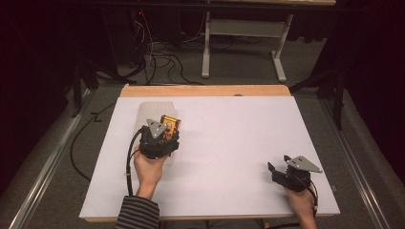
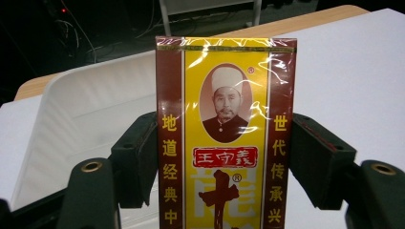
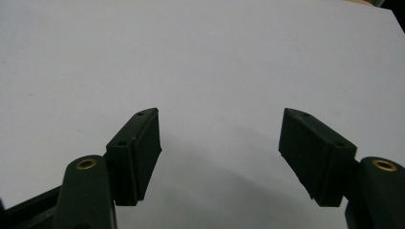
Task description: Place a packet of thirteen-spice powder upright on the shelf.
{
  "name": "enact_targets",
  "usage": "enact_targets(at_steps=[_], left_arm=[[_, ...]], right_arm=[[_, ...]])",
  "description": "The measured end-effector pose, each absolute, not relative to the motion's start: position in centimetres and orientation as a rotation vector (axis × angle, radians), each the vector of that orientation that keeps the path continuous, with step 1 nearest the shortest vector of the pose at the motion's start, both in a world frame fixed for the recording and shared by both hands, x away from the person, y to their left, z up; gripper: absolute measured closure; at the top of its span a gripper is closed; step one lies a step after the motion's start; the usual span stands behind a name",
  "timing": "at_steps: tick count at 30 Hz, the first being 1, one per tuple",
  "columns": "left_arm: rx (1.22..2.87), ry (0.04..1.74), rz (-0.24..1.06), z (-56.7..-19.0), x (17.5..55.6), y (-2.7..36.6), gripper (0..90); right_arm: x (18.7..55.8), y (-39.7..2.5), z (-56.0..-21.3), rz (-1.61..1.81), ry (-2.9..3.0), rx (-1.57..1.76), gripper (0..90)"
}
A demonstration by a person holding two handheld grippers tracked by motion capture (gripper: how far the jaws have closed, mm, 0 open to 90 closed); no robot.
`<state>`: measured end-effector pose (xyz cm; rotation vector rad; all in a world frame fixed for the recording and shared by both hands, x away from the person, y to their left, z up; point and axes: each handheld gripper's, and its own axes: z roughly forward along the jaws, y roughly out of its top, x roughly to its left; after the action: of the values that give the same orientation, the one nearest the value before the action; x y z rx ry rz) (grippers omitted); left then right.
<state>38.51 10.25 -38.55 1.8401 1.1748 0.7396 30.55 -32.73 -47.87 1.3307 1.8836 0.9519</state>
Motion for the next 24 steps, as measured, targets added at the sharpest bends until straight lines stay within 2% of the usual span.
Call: enact_targets(at_steps=[24], left_arm=[[1.829,1.23,0.762,-39.8,38.2,12.2,32.6]], right_arm=[[30.5,-32.8,-47.9,0.954,1.881,1.333,31.1]])
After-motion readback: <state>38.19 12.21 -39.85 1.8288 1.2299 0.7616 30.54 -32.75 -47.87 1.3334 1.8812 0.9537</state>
